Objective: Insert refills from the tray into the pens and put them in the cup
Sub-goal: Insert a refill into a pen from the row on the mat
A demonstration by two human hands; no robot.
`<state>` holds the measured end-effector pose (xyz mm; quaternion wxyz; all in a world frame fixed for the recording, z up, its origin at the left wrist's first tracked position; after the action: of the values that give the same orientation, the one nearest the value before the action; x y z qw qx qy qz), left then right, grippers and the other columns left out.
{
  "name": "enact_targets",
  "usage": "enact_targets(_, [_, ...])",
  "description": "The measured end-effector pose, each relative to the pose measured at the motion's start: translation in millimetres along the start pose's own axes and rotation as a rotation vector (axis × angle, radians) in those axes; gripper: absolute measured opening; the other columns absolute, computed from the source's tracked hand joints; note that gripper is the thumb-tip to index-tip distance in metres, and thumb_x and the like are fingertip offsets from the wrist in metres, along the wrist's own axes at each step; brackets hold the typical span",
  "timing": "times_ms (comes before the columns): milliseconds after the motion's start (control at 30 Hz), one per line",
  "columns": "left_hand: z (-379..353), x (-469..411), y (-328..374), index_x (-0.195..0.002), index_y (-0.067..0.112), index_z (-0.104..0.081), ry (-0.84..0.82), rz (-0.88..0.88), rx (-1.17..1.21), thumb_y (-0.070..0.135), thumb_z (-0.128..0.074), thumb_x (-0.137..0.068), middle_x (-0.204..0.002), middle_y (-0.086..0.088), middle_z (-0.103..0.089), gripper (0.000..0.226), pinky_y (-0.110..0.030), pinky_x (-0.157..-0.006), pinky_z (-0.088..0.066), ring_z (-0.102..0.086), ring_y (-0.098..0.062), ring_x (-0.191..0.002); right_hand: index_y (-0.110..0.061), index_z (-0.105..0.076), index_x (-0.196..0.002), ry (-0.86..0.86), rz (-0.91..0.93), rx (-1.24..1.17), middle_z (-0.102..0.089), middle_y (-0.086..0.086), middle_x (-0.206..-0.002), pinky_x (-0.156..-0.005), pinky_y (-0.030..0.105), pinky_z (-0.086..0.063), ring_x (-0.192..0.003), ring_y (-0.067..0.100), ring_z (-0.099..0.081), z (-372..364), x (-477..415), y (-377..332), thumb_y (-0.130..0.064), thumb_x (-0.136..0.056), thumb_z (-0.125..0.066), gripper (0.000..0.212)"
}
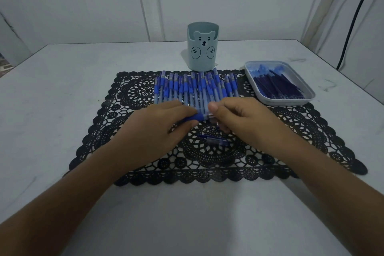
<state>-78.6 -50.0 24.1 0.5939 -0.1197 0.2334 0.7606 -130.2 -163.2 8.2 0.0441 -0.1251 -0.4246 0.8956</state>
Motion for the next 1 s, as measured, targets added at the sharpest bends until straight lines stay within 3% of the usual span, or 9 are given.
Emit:
enact_targets(100, [-1, 0, 0, -0.106, 0.017, -0.064, 0.004, -0.004, -0.001, 0.038, -0.041, -0.089, -0.081, 0.020, -0.046, 0.036, -0.027, -0.055, -0.050, -0.049, -0.003, -0.064, -0.027, -0.059, -0.084, -0.061, -0.009, -0.069, -0.055, -0.004, -0.071, -0.056, 0.017, -0.040, -0.059, 0.002, -0.047, -4, -1, 2, -0.034, -0.084, -0.058, 0.007])
enact_targets(167, [0, 0, -1, -0.106, 0.018, -0.064, 0.014, 0.005, 0.009, 0.039, -0.041, -0.089, -0.080, 0.021, -0.045, 0.035, -0.026, -0.056, -0.048, -0.048, -0.002, -0.064, -0.030, -0.055, -0.097, -0.088, -0.014, -0.157, -0.059, -0.001, -0.082, -0.065, 0.021, -0.046, -0.072, 0.010, -0.055, -5, -1, 5, -0.033, -0.078, -0.065, 0.022])
enact_targets(300, [-2, 1, -2, -0.106, 0.018, -0.064, 0.010, 0.005, 0.004, 0.039, -0.041, -0.088, -0.079, 0.022, -0.044, 0.036, -0.024, -0.056, -0.047, -0.046, -0.001, -0.064, -0.027, -0.057, -0.084, 0.017, 0.033, -0.119, -0.063, -0.007, -0.069, -0.064, 0.028, -0.046, -0.068, 0.016, -0.058, 0, 0, -1, -0.031, -0.084, -0.058, 0.004])
enact_targets(400, [-3, 1, -3, -0.107, 0.018, -0.064, 0.003, 0.015, 0.006, 0.039, -0.040, -0.088, -0.080, 0.022, -0.045, 0.037, -0.025, -0.057, -0.048, -0.048, -0.002, -0.065, -0.033, -0.055, -0.089, 0.007, 0.040, -0.058, -0.057, -0.011, -0.079, -0.063, 0.010, -0.043, -0.069, -0.004, -0.053, -3, 0, 1, -0.022, -0.085, -0.060, 0.013])
enact_targets(500, [-3, 1, -5, -0.107, 0.019, -0.064, 0.002, 0.026, 0.012, 0.040, -0.040, -0.088, -0.080, 0.022, -0.046, 0.037, -0.023, -0.056, -0.047, -0.048, -0.002, -0.064, -0.038, -0.052, -0.096, -0.018, -0.030, -0.090, -0.056, -0.011, -0.090, -0.066, 0.012, -0.046, -0.078, -0.002, -0.055, -8, 0, 5, -0.040, -0.079, -0.061, 0.020])
enact_targets(567, [-3, 1, -5, -0.107, 0.019, -0.064, -0.003, 0.028, 0.009, 0.040, -0.040, -0.088, -0.079, 0.021, -0.046, 0.037, -0.023, -0.055, -0.047, -0.049, -0.002, -0.063, -0.031, -0.056, -0.087, 0.017, -0.058, -0.072, -0.062, -0.008, -0.079, -0.065, 0.022, -0.048, -0.067, 0.007, -0.057, -6, 0, 6, -0.051, -0.080, -0.050, 0.022])
enact_targets(700, [-8, 2, -5, -0.108, 0.018, -0.064, -0.041, 0.037, -0.005, 0.043, -0.039, -0.087, -0.082, 0.012, -0.059, 0.041, -0.033, -0.057, -0.053, -0.055, -0.007, -0.066, -0.026, -0.061, -0.076, 0.036, -0.056, -0.092, -0.063, -0.010, -0.060, -0.060, 0.023, -0.049, -0.055, 0.003, -0.057, -5, -1, 7, -0.028, -0.089, -0.054, 0.015])
enact_targets(867, [-9, 1, -21, -0.108, 0.024, -0.064, -0.065, 0.144, 0.085, 0.052, -0.037, -0.084, -0.081, 0.022, -0.055, 0.046, -0.023, -0.063, -0.047, -0.054, 0.002, -0.070, -0.027, -0.057, -0.085, 0.070, -0.031, -0.157, -0.058, -0.009, -0.076, -0.068, 0.023, -0.050, -0.068, 0.006, -0.055, 1, -2, 10, -0.013, -0.083, -0.064, 0.015])
enact_targets(1000, [-6, 2, -31, -0.109, 0.023, -0.064, -0.061, 0.220, 0.115, 0.045, -0.043, -0.084, -0.087, 0.016, -0.061, 0.040, -0.030, -0.071, -0.052, -0.057, 0.001, -0.077, -0.021, -0.061, -0.085, 0.126, -0.033, -0.064, -0.061, -0.007, -0.076, -0.065, 0.011, -0.048, -0.066, -0.001, -0.055, 14, -2, 13, -0.017, -0.080, -0.067, 0.008])
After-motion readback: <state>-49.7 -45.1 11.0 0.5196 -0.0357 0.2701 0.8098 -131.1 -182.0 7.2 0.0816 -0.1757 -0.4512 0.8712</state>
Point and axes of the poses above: each hand's wrist, its own x-axis away from the middle knuckle, its own z-axis out of the back of the hand, y = z × x, the point moved 8 cm from there along -x, towards the middle knuckle
